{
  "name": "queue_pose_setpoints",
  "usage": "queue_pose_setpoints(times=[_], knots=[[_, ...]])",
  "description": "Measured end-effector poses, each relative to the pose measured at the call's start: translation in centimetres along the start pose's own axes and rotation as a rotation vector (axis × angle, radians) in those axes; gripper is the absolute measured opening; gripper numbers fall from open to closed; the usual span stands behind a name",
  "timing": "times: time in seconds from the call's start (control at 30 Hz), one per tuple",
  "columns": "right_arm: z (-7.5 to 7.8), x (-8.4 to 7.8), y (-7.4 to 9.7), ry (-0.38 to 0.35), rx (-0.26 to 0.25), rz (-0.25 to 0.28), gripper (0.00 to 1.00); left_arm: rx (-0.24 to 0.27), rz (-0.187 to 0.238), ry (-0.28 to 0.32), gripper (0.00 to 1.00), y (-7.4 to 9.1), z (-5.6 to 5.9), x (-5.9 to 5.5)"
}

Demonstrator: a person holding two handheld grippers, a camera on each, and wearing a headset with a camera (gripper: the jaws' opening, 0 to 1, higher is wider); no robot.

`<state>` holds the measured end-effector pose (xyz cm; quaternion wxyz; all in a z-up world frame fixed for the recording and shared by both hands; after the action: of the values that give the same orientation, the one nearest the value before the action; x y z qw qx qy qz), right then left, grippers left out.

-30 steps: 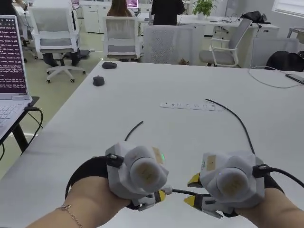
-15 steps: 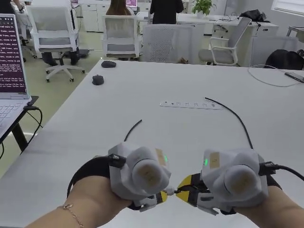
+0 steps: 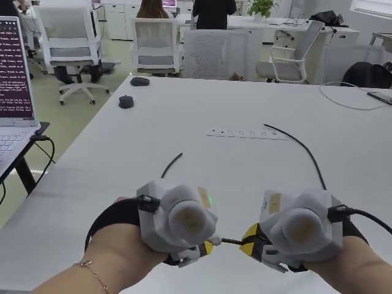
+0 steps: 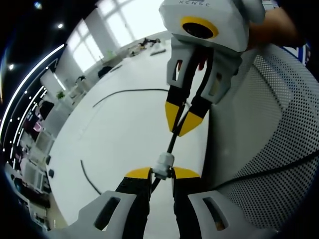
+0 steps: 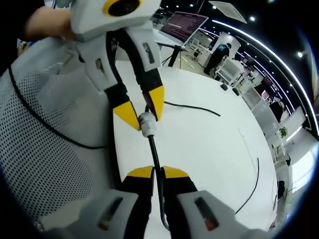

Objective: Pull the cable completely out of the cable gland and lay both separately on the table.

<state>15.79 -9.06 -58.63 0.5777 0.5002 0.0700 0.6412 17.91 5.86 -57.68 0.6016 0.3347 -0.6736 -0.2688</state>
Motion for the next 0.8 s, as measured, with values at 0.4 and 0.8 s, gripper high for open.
queue_pose_setpoints(times=[0.4, 0.8], knots=[[0.7, -1.3, 0.0, -0.042, -0.046, -0.098, 0.04, 0.047, -0.026, -0.002, 0.16, 0.2, -0.3, -0.2], [0.4, -0.4, 0.1, -0.069, -0.008, -0.013, 0.08, 0.052, -0.021, -0.011, 0.16, 0.3, -0.3, -0.1]])
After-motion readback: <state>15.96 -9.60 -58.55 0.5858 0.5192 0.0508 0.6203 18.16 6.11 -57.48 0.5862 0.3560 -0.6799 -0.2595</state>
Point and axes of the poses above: the centre of the closed fingertips' face, and the gripper's own axes: y roughly backward along the fingers, z roughly to its right, x roughly out of its top, the point moved 10 cm from there along y, roughly backward along the fingers, and after that the axes turned 14 degrees about -x, right-handed, at the moved point
